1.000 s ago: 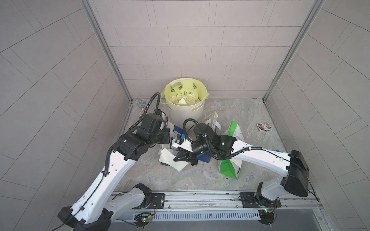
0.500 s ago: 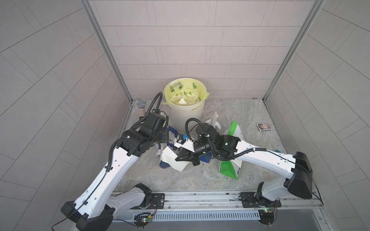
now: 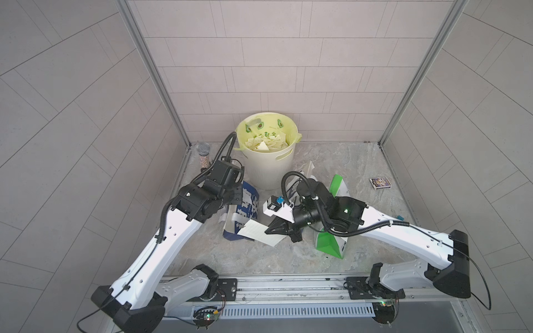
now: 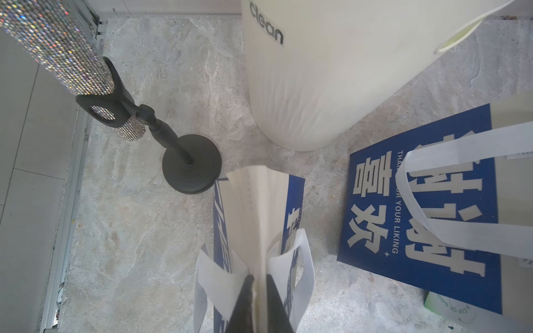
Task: Shred takeout receipts and throw away
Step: Place the takeout bag at the center of the board, then shred the takeout receipt.
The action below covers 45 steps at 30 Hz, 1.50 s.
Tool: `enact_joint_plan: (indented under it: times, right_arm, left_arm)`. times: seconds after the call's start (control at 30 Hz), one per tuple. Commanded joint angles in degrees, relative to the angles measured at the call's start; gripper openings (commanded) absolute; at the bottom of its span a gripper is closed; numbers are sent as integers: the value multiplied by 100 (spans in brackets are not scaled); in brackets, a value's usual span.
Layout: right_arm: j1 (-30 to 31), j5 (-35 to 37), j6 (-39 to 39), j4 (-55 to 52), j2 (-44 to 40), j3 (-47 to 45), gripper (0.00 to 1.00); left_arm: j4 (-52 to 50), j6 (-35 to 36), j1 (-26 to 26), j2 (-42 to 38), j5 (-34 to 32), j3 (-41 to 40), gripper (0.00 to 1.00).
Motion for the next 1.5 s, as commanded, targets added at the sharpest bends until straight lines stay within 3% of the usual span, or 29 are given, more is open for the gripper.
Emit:
enact_joint_plan:
  times: [0.0,0.1,0.2,0.33,0.4,0.57,0.8,0.93,1.3,1.47]
  right_arm:
    - [-138,362,17,-3,-425,-108,0]
    - [-423,693,474,293,-656,-266,0]
    - [-774,839,949,537,-792,-277,0]
    - [-1199,774,1499,886,-929,-286,0]
    - [-1398,499,1687,1042,-968,-269,0]
    - [-1673,-125,1879,1239,-1009,-211,0]
    - [-1719,-718,2044,1401,-942,37,0]
    - [-1742,-870,2212,1569,-880,39,0]
    - [-1783,-1020,2563,1914,-688,51,0]
    - [-1790,-995,2661,1984,-640,99,0]
  left_arm:
    - [301,132,1,-168,127,46,34]
    - [582,218,1,-331,293,76,60]
    - [816,344,1,-483,405,239,73]
    - [1303,743,1,-587,1126,610,79]
    - [1646,866,1,-554,1894,792,80]
    - [2301,635,0,-204,3920,1065,82]
    - [2779,511,1,191,5577,1054,85]
    - [2788,534,1,362,6051,1111,69]
    - [3110,247,1,359,6356,913,14]
    - [3144,75,1,366,6211,855,0]
